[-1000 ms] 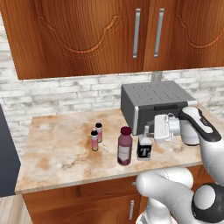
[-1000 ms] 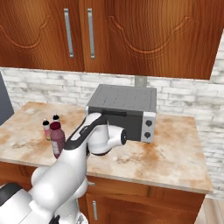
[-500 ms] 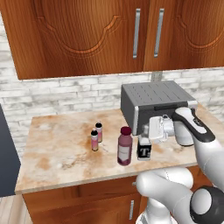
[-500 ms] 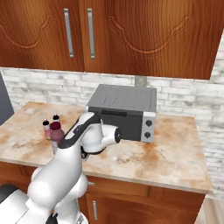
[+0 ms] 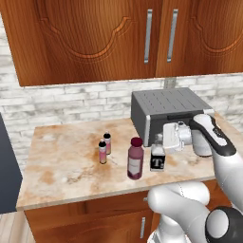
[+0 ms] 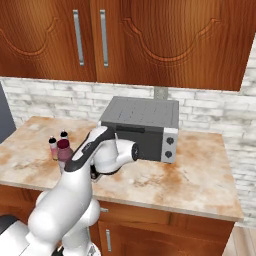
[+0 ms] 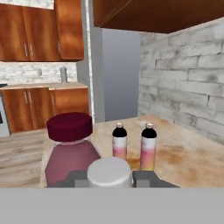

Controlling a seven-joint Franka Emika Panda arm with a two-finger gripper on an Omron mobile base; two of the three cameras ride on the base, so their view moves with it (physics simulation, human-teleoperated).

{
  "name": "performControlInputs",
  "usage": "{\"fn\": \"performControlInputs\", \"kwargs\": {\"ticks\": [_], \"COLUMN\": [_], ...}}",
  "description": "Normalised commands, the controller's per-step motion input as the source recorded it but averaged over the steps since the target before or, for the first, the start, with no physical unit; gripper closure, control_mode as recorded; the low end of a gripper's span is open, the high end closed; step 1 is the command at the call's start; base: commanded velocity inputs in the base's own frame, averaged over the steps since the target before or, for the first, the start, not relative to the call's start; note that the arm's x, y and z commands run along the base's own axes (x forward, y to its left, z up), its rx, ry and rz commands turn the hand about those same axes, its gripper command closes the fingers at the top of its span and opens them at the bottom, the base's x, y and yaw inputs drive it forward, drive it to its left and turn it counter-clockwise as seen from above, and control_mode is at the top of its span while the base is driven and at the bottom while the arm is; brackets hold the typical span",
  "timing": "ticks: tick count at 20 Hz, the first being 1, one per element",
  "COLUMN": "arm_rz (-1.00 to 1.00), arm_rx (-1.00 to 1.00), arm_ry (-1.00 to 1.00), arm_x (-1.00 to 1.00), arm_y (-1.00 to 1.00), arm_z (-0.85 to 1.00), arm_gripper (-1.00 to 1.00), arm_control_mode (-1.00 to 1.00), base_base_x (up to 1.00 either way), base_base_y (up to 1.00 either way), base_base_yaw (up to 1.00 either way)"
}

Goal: Move the drinks to the dining counter.

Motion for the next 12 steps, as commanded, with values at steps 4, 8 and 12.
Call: {"fn": "performControlInputs", "kwargs": {"ticks": [4,8,12], "arm_rz": [0.01,0.00,0.00], "arm_rx": [0.00,0.00,0.00], "arm_ry": [-0.08,-0.06,-0.07], "arm_x": [-0.11,-0.42,-0.78], "arm_y": [0.00,0.00,0.00], "arm_z": [0.84,0.56,0.35], "arm_gripper": [1.00,1.00,1.00], "arm_control_mode": [-1.00,-1.00,-1.00], "base_base_x": [0.00,0.00,0.00], "base_base_y": [0.00,0.00,0.00], "base_base_yaw": [0.00,0.00,0.00]}}
